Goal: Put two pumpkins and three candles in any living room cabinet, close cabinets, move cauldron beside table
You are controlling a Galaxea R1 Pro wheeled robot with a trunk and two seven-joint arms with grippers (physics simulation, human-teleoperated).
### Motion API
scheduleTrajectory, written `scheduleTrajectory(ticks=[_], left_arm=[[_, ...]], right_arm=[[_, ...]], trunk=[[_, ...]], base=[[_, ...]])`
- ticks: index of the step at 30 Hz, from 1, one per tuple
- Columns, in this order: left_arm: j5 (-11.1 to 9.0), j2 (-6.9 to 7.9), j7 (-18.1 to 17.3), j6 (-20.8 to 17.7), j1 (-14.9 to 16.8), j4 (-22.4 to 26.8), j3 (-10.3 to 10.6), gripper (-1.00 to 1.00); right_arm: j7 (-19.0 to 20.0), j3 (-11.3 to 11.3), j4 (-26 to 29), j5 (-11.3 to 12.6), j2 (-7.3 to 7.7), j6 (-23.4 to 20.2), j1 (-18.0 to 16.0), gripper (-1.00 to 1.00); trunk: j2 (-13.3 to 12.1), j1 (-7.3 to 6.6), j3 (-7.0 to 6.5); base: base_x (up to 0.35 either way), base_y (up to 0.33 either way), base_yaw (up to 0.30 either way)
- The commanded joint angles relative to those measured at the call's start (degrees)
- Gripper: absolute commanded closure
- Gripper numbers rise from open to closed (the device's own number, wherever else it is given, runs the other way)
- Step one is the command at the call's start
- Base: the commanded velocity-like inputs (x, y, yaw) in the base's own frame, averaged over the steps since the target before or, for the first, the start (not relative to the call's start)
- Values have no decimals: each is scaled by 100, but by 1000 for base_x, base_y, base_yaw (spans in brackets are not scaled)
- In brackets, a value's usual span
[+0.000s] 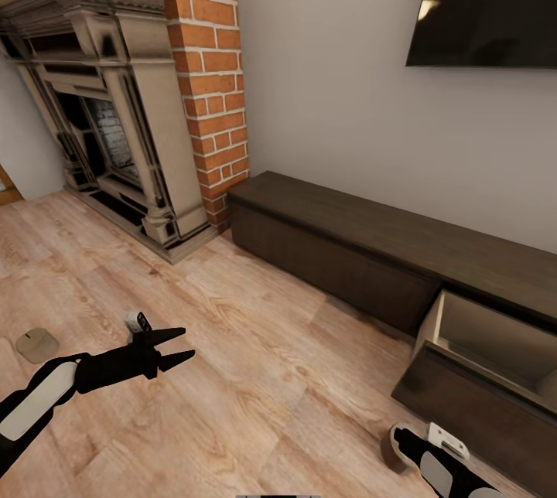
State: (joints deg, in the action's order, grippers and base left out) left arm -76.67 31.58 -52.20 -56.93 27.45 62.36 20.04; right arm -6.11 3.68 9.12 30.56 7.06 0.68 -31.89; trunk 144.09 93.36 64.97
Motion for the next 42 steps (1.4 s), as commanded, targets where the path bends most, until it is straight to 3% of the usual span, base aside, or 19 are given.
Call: scheduleTrajectory(ticks=[1,42], left_arm=[[-18,6,-17,-20,6,-4,15,-100],[-56,6,-18,-20,6,-2,10,-100]], right_arm=[[-5,36,2,2,-3,6,-2,-100],[-5,36,2,-3,-3,11,-2,-100]], trunk=[[2,-1,5],[2,-1,5]], base=[[27,0,0],[54,-24,0]])
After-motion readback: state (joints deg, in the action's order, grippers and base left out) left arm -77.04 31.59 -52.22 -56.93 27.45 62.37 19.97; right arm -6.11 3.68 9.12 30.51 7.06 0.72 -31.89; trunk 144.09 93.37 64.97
